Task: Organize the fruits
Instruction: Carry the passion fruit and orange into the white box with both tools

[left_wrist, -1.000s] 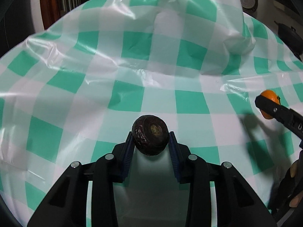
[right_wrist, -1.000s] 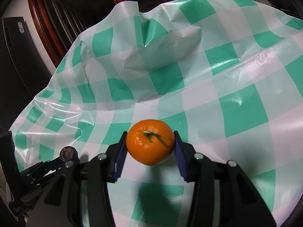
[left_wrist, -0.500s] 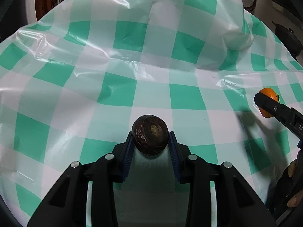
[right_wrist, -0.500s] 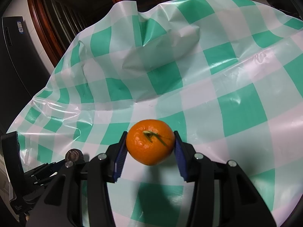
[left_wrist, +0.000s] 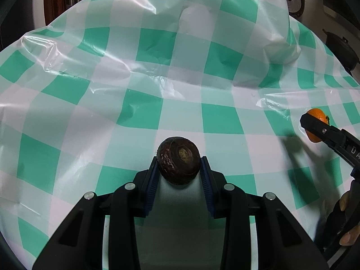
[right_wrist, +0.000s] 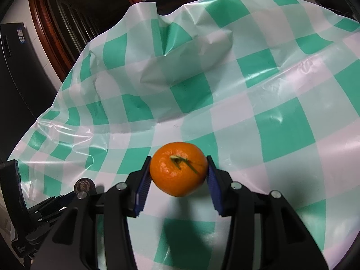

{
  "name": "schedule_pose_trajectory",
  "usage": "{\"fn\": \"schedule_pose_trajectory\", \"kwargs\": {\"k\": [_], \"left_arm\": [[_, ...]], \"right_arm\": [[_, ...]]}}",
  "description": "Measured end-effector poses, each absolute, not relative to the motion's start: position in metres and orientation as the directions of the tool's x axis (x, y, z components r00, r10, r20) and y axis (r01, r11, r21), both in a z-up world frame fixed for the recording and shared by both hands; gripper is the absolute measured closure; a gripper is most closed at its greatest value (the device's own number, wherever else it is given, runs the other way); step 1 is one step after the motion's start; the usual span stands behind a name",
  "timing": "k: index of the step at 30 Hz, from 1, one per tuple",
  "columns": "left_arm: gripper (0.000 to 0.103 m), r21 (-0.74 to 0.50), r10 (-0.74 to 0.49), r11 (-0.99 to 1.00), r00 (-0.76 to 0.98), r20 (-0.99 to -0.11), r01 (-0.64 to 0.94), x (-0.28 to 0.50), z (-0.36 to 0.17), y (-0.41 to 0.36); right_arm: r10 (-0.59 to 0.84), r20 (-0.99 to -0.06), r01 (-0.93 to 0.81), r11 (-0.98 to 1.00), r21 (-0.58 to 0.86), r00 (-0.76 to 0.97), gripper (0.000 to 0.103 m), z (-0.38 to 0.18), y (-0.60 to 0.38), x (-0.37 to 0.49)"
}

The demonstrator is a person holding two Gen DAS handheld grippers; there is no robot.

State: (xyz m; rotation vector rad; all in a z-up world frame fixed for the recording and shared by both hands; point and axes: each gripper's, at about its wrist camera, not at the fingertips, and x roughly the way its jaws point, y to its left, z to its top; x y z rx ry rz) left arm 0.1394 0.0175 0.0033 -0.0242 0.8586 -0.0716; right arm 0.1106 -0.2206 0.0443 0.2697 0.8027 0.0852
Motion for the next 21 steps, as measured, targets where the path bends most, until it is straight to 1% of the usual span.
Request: {"fn": "schedule_pose_trajectory", "kwargs": {"k": [4, 7, 8, 11, 16, 21], "left_arm": [[0.068, -0.071, -0.072, 0.997, 0.667, -0.742, 0.029, 0.137, 0.01, 0.025], [0.068, -0.153, -0.117, 0.988, 0.663, -0.739, 0.004, 0.114, 0.015, 0.036], [0.068, -0.16, -0.119, 0.987, 0.665, -0.737, 0.0, 0.104, 0.016, 0.039], [0.068, -0.18, -0.128, 0.984, 0.674, -0.727, -0.008, 0.056, 0.018, 0.05], [0.068, -0.262, -0.158, 0.964, 0.702, -0.694, -0.043, -0.029, 0.027, 0.089], [0.068, -0.237, -0.133, 0.971, 0.747, -0.651, -0.034, -0.108, 0.047, 0.128]], "right_arm": [[0.161, -0.706, 0.045, 0.964, 0.264, 0.69, 0.056, 0.043, -0.223, 0.111], [0.153, -0.738, 0.053, 0.967, 0.248, 0.657, 0.056, 0.04, -0.221, 0.112], [0.166, -0.746, 0.04, 0.968, 0.25, 0.645, 0.056, 0.039, -0.22, 0.11], [0.166, -0.743, 0.033, 0.969, 0.245, 0.649, 0.056, 0.046, -0.213, 0.091], [0.235, -0.747, 0.013, 0.951, 0.31, 0.622, 0.056, 0.048, -0.178, 0.025], [0.344, -0.763, -0.095, 0.931, 0.352, 0.547, 0.056, 0.046, -0.111, -0.048]]}}
